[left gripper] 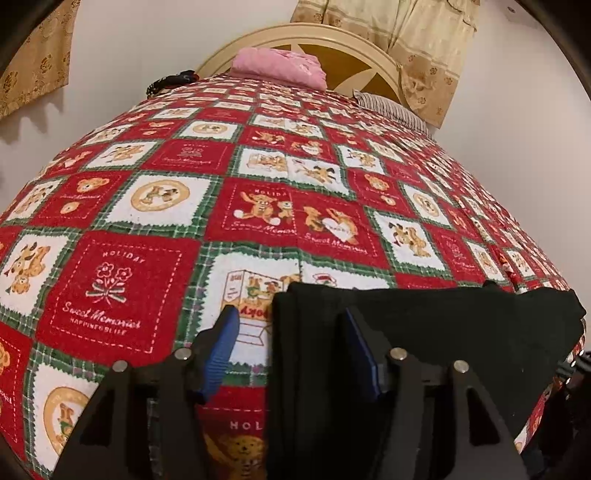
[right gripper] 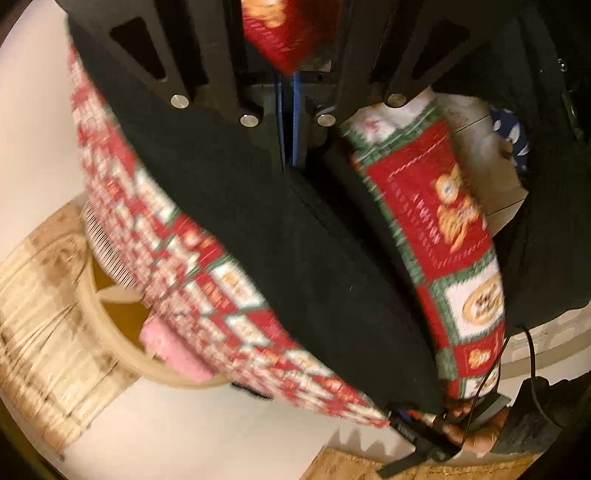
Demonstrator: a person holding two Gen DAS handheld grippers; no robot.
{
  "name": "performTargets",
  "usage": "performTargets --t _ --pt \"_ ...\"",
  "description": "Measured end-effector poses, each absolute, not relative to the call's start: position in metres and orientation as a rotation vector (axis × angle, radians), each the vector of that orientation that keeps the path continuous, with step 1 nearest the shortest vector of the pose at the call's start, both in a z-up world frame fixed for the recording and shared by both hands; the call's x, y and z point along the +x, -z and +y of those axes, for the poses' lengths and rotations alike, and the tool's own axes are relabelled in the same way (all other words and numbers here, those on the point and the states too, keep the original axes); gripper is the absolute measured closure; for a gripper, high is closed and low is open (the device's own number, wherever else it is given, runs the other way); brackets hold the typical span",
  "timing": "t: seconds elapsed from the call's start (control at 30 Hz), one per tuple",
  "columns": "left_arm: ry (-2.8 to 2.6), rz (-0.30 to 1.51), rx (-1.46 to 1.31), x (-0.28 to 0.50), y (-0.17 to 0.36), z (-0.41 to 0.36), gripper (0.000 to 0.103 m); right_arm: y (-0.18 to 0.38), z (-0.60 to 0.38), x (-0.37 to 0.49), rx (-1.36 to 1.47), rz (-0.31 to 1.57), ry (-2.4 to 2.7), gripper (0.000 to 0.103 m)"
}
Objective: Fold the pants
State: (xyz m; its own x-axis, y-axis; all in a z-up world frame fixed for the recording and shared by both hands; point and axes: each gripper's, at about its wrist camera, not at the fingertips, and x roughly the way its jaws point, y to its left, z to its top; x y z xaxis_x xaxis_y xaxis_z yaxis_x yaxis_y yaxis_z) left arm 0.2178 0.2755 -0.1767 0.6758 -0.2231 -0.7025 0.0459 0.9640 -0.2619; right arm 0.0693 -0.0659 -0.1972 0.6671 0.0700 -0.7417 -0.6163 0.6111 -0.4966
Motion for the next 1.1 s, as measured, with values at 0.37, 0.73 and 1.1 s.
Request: performTargets --t 0.37,0.73,1.1 --pt "0.102 0.738 -0.234 0.194 0.156 0.277 0.039 0.202 -0.068 0.067 -0.767 0.775 -0.445 0.099" --pt "0.317 0.646 0.115 0.147 0.097 0.154 0.028 0.168 -0.121 0.059 -0.581 0.786 -0.341 0.069" --pt "0.728 0.679 0.259 0.142 0.109 -0.026 0.034 0.139 -0.228 0.048 -0.327 0.772 -0.068 0.069"
